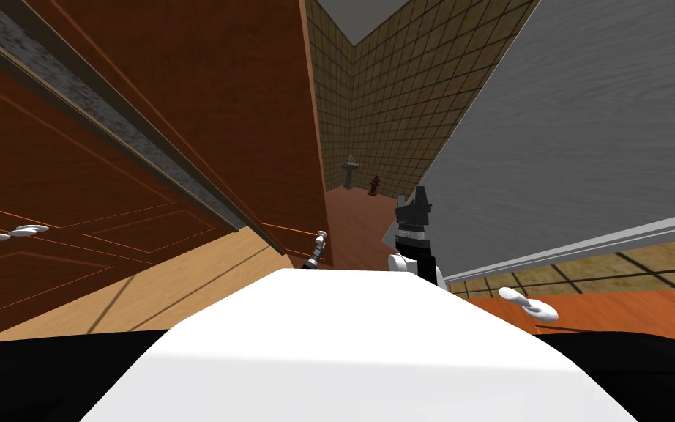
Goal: Push the door open
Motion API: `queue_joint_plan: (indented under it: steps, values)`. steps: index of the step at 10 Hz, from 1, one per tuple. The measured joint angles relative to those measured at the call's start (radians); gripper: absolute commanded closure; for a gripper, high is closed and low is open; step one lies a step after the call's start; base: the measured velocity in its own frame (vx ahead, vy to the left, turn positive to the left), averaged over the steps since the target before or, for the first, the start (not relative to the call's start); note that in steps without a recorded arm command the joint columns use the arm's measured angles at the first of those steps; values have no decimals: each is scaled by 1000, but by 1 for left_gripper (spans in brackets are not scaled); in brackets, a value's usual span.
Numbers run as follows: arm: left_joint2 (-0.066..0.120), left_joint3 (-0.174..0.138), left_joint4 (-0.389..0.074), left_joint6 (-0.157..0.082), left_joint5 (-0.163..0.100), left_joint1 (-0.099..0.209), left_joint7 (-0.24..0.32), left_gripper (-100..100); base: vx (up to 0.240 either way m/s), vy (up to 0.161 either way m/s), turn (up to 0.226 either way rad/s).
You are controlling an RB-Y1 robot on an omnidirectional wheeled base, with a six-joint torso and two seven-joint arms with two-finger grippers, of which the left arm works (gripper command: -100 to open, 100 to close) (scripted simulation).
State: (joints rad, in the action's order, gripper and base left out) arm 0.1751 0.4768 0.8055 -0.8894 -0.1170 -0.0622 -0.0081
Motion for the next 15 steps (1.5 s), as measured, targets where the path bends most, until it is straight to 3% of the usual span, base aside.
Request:
queue_joint_plan:
  steps: [2,3,4,7,8,10,15]
  values:
    - [18,9,36,9,-30,-16,43,100,46,-55,-7]
    - [13,9,7,-3,-42,3,61,100,43,-55,-39]
    - [20,16,-24,-23,-61,21,91,100,48,-47,-13]
    - [49,27,29,-9,-100,-7,152,100,37,-39,-1]
    - [45,27,14,-18,-103,1,156,100,44,-41,-36]
    - [60,42,-9,-40,-143,11,210,100,78,-62,-9]
    - [91,62,-13,-72,-220,7,320,100,51,-51,-19]
